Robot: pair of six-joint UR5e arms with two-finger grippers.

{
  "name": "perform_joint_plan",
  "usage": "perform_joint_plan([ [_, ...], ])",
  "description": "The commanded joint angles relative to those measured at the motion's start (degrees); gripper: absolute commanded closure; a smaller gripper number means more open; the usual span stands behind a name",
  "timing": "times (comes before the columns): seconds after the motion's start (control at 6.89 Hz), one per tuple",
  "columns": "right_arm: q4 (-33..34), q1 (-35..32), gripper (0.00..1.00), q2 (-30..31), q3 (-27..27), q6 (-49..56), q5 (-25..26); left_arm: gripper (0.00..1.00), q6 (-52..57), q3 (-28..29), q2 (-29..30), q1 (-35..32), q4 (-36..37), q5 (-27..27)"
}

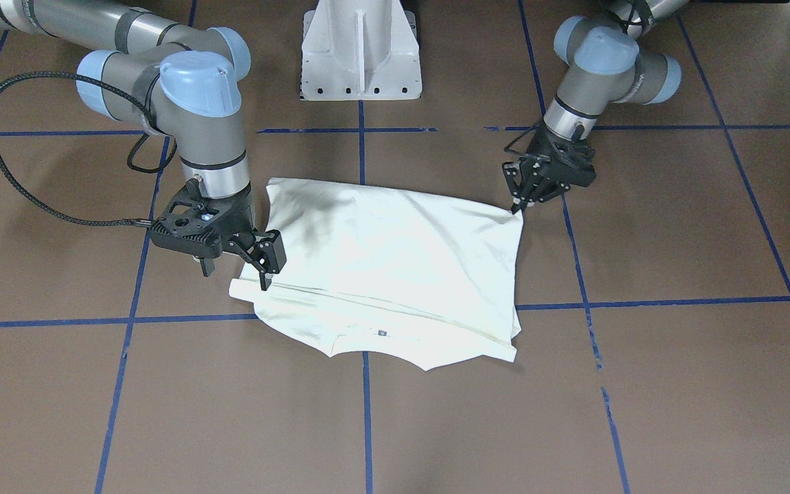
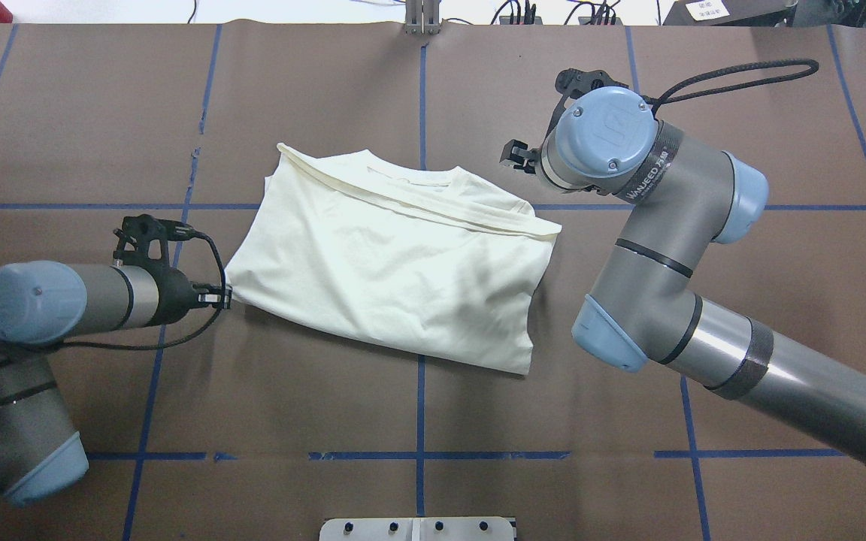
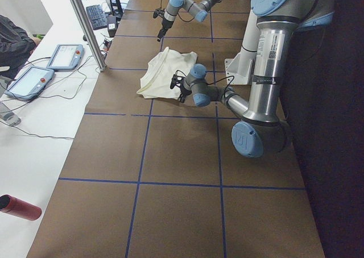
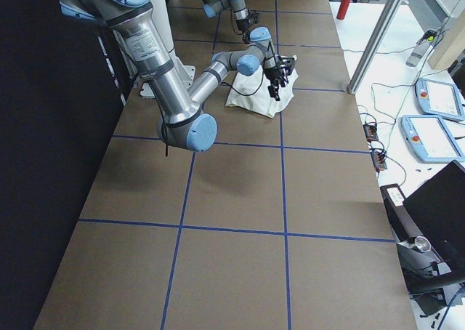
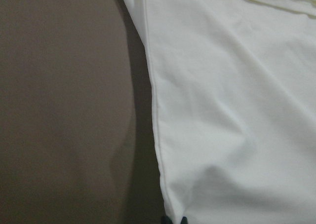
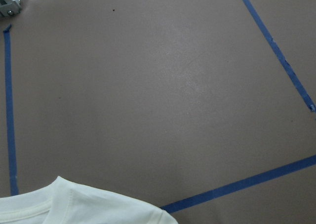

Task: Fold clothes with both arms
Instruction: 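Push the folded shirt with the left gripper, rotating it, then raise away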

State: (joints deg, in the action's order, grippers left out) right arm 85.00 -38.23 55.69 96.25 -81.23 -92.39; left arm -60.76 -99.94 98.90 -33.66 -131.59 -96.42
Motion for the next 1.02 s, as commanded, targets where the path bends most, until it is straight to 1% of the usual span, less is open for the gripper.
perform_joint_plan([
  [0.0, 0.0, 0.1, 0.00, -0.1, 0.1, -0.1, 0.1, 1.00, 7.5, 14.7, 11.2, -9.7, 0.6, -0.3],
  [0.29, 0.0, 0.1, 0.00, -0.1, 0.1, -0.2, 0.1, 1.00, 10.5, 35.7, 27.7, -14.1, 0.9, 0.3],
  [0.44, 0.0, 0.1, 0.00, -0.1, 0.6, -0.3, 0.1, 1.00, 10.7, 44.8, 35.2, -14.7, 0.2, 1.5],
  [0.58, 0.1, 0.2, 0.00, -0.1, 1.4, -0.7, 0.0, 1.00, 10.8, 45.9, 36.5, -15.1, -0.4, 1.8],
  [0.73, 0.1, 0.5, 0.00, -0.2, 1.5, -1.0, 0.1, 1.00, 10.8, 45.9, 36.2, -16.0, -0.7, 1.7],
  [0.87, 0.0, 0.9, 0.00, -0.5, 1.4, -1.1, 0.1, 0.01, 13.5, 45.7, 34.9, -17.0, -3.0, 1.5],
])
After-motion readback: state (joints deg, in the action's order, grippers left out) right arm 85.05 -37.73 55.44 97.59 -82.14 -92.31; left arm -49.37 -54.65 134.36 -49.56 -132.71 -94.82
